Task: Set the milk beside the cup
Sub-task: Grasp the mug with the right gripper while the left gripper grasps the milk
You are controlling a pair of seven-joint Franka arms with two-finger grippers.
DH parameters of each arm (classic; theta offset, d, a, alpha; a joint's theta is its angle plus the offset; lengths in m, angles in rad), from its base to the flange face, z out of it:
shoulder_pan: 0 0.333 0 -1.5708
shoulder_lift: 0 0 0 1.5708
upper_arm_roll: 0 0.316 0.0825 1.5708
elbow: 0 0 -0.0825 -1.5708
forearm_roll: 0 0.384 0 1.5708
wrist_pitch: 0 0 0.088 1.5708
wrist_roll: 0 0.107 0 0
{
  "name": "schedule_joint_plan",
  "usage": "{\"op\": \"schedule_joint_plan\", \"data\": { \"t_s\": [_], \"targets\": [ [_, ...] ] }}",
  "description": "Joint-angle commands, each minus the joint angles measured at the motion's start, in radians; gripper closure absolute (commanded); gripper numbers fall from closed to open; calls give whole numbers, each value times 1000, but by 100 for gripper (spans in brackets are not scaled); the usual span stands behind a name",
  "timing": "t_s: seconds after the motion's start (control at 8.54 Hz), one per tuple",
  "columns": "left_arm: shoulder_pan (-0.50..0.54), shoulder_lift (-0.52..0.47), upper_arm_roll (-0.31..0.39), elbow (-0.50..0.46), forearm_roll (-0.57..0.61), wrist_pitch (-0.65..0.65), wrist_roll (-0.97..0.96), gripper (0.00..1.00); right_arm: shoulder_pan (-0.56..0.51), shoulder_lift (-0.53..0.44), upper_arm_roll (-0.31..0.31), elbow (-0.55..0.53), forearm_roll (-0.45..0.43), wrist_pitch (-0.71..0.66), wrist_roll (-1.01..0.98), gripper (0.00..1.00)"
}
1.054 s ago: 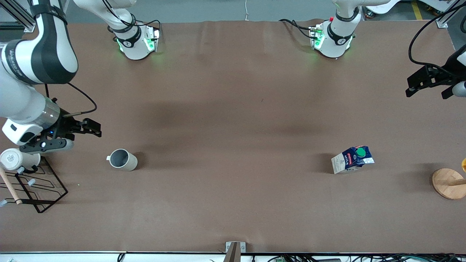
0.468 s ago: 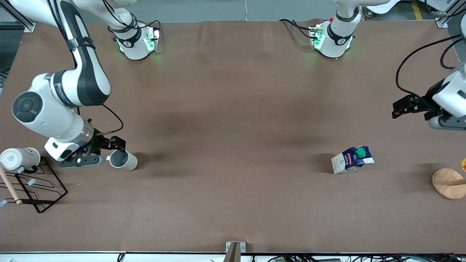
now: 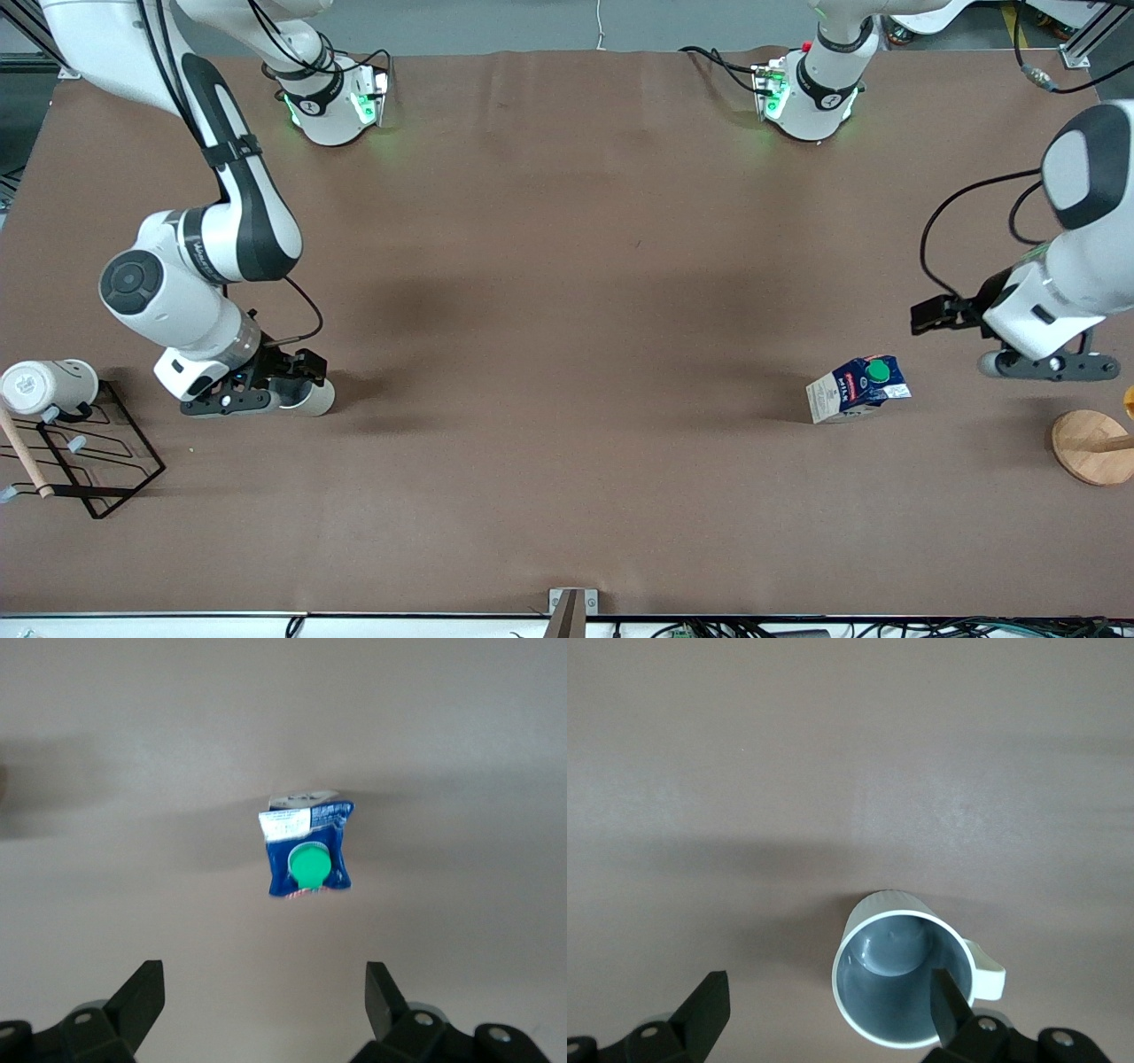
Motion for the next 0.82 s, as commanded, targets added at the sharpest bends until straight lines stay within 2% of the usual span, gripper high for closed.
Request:
{"op": "schedule_joint_plan", "data": {
  "t_s": [0.0, 0.23, 0.59, 0.7],
  "targets": [
    [-8, 31, -1, -63, -3, 123, -44, 0, 0, 25, 2, -4, 11, 45, 12, 0],
    [-28, 108, -1, -63, -3, 212, -67, 0, 3, 52, 2, -4, 11, 70, 12, 0],
    [-24, 167, -1, -62, -3, 289, -69, 0, 1, 85, 2, -11, 11, 55, 36, 0],
    [-22, 179, -1, -63, -1, 299, -69, 0, 12, 85, 2, -19, 11, 55, 81, 5]
  ]
}}
